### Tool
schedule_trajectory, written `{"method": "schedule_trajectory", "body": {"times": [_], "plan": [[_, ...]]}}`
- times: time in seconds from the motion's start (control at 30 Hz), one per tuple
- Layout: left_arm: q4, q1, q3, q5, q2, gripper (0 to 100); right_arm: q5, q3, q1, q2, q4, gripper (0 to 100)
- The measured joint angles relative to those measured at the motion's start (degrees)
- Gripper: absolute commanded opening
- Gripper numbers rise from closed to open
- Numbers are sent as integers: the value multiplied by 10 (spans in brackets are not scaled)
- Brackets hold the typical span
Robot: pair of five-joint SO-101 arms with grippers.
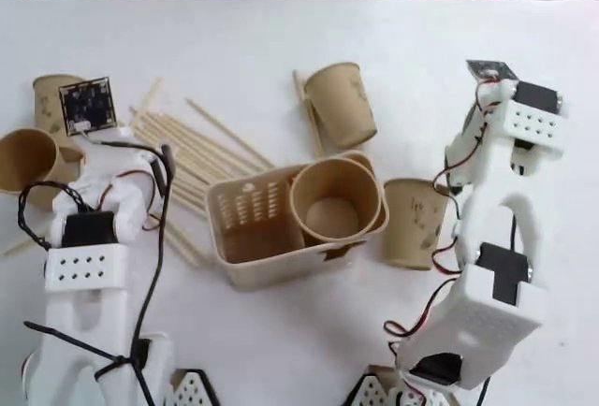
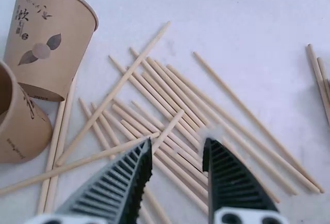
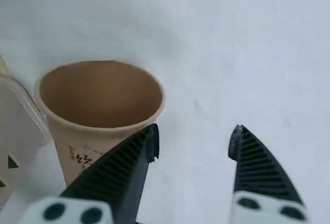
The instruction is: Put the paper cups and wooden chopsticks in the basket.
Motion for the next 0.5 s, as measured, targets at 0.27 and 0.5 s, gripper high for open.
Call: {"method": "schedule_trajectory", "body": {"times": [0.27,0.5], "plan": [[0,0,0,0,0,177,-131,-84,-21,37,5,226],[0,0,0,0,0,177,-247,-98,-62,127,47,227]]}}
